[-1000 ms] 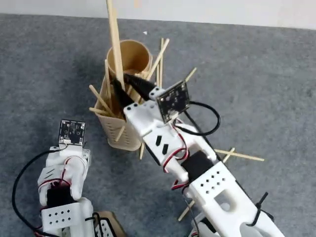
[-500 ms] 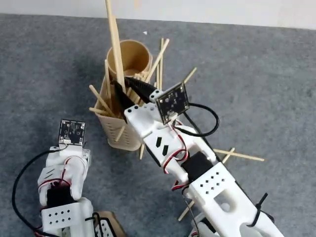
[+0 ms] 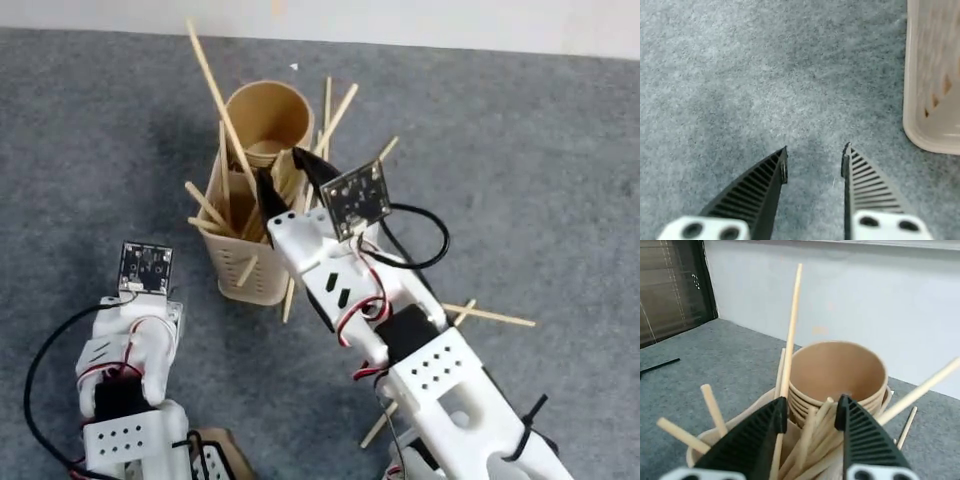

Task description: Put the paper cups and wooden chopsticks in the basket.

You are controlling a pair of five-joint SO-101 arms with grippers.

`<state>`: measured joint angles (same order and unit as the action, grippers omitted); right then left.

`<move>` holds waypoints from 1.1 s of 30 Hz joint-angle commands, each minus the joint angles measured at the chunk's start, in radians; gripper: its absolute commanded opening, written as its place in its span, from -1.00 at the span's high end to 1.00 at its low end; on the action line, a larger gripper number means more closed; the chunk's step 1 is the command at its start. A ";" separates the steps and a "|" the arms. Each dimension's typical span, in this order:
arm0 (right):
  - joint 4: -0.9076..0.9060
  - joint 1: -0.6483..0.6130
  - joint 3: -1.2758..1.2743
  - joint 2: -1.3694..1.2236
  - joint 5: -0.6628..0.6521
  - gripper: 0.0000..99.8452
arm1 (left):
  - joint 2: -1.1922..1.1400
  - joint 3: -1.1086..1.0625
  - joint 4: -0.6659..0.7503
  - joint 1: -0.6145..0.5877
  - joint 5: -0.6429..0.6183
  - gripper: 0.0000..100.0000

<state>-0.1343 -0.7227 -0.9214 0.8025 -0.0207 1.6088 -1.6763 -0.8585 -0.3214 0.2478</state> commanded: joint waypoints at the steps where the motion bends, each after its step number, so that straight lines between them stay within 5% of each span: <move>1: -0.035 0.024 0.104 0.053 0.008 0.65 | 0.007 -0.025 0.018 -0.007 -0.006 0.59; 8: -0.400 0.097 0.506 0.130 -0.066 0.65 | 0.007 -0.025 0.018 -0.007 -0.006 0.59; 13: -0.842 0.363 0.855 0.050 -0.058 0.65 | 0.007 -0.025 0.021 -0.008 -0.006 0.59; 18: -1.078 0.558 0.881 -0.143 -0.074 0.65 | 0.008 0.051 0.018 -0.056 -0.008 0.59; 23: -1.053 0.584 0.677 -0.283 -0.158 0.65 | -0.001 0.292 -0.066 -0.156 -0.012 0.59; 33: -0.499 0.556 0.074 -0.325 -0.155 0.65 | -0.013 0.905 -0.212 -0.059 -0.014 0.59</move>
<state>-0.8339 -0.1550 -0.6805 0.4864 -0.1649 1.6180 -0.9152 -1.0656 -0.4411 0.2478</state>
